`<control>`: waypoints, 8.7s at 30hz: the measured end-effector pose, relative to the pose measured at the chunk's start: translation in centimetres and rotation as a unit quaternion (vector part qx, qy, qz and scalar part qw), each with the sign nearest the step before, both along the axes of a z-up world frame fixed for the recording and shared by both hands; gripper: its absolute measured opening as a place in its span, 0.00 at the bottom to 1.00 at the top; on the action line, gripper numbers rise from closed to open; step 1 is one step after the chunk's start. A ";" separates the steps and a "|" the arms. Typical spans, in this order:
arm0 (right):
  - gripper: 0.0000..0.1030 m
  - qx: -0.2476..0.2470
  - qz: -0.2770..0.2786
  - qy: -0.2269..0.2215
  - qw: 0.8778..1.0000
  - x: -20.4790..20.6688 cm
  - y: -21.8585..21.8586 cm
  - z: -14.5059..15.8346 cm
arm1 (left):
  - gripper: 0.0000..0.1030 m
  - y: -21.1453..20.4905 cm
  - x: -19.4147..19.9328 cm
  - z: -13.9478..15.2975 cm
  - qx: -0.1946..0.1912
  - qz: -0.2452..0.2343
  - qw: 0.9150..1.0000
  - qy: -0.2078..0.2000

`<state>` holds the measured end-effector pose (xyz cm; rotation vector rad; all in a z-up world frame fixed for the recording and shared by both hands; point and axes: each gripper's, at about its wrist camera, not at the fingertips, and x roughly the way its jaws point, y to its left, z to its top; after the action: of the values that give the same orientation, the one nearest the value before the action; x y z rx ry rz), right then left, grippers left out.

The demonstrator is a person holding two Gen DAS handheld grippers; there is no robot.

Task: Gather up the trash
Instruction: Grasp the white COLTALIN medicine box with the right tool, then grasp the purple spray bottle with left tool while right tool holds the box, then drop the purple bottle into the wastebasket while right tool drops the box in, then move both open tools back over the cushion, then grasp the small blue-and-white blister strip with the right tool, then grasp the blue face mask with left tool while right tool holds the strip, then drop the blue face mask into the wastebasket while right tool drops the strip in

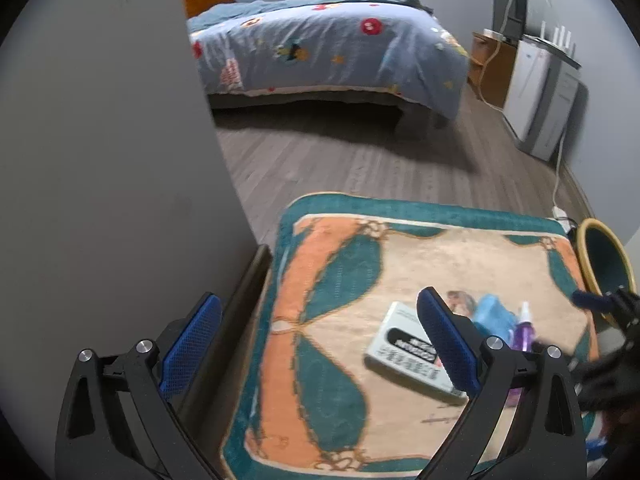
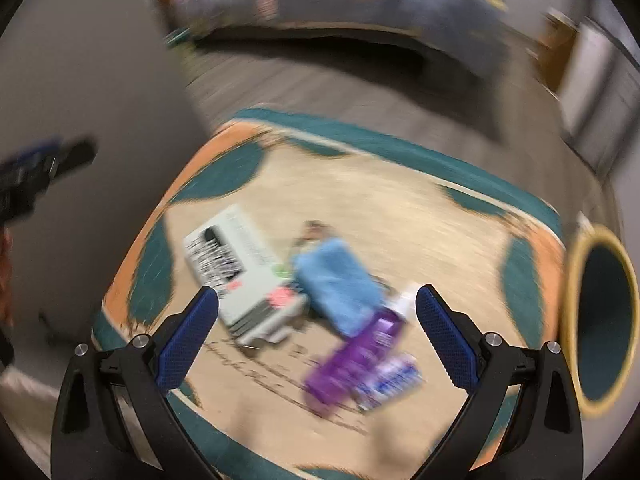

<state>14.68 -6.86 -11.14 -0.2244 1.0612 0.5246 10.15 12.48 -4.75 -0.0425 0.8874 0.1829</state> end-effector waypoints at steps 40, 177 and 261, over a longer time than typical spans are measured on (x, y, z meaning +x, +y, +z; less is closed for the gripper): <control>0.79 -0.021 -0.005 -0.003 1.000 1.5 -4.2 3.2 | 0.94 -0.3 1.2 -1.6 -0.031 -0.013 0.999 0.026; 0.79 -0.055 -0.151 0.115 0.980 -3.0 -9.3 -8.1 | 0.95 -8.6 1.7 -1.3 -0.016 -0.101 0.995 0.004; 0.22 -0.019 -0.096 0.077 0.992 4.9 -17.1 -3.3 | 0.15 -20.1 5.9 -9.2 -0.047 -0.215 0.974 0.060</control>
<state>19.60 -23.93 -14.46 -0.1145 1.2301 0.3537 16.09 -7.61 -13.96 0.0732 1.0045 -0.2636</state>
